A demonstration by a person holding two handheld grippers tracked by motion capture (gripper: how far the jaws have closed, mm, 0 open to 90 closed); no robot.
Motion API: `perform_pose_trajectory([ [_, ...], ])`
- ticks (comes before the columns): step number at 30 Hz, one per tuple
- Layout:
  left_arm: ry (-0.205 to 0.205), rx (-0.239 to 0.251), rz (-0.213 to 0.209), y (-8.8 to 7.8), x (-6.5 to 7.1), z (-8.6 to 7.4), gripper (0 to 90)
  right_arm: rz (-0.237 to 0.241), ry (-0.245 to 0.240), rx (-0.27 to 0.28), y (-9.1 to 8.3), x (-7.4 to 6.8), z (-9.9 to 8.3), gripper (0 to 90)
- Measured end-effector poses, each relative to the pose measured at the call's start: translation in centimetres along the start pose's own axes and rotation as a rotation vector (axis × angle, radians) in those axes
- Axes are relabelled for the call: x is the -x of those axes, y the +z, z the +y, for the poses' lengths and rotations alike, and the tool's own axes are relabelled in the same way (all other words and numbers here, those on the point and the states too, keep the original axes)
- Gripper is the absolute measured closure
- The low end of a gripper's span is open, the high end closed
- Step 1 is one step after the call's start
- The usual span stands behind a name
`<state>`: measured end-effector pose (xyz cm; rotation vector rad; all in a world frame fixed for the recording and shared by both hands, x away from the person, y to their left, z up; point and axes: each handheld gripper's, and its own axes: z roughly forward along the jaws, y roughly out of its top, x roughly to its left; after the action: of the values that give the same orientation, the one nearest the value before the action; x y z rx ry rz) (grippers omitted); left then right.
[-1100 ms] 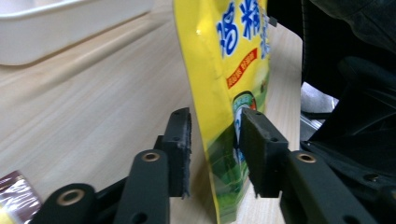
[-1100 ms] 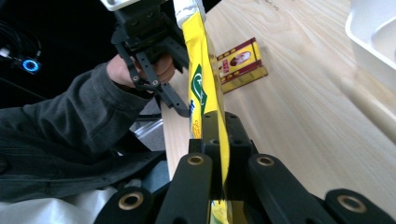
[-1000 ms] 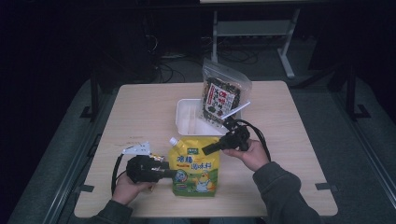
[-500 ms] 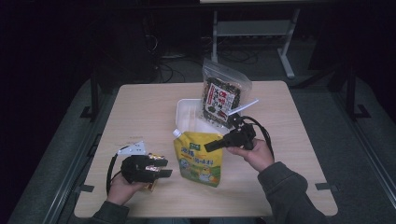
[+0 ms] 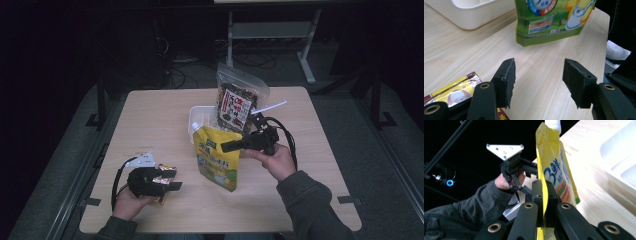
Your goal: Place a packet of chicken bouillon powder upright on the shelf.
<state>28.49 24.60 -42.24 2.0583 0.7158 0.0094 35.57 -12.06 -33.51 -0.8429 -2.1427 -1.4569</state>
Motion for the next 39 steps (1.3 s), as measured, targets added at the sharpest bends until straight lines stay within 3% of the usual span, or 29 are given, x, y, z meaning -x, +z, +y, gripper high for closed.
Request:
perform_pose_trajectory([
  [22, -0.011, -0.004, 0.043, -0.5, -0.3, -0.3, 37.9, -0.077, 0.027, 0.16, -1.0, -1.6, 2.9, 89.7],
  [39, -0.016, -0.001, 0.057, -0.8, -0.4, -0.4, 37.0, -0.147, 0.045, 0.257, -0.7, -1.4, 5.0, 89.7],
])
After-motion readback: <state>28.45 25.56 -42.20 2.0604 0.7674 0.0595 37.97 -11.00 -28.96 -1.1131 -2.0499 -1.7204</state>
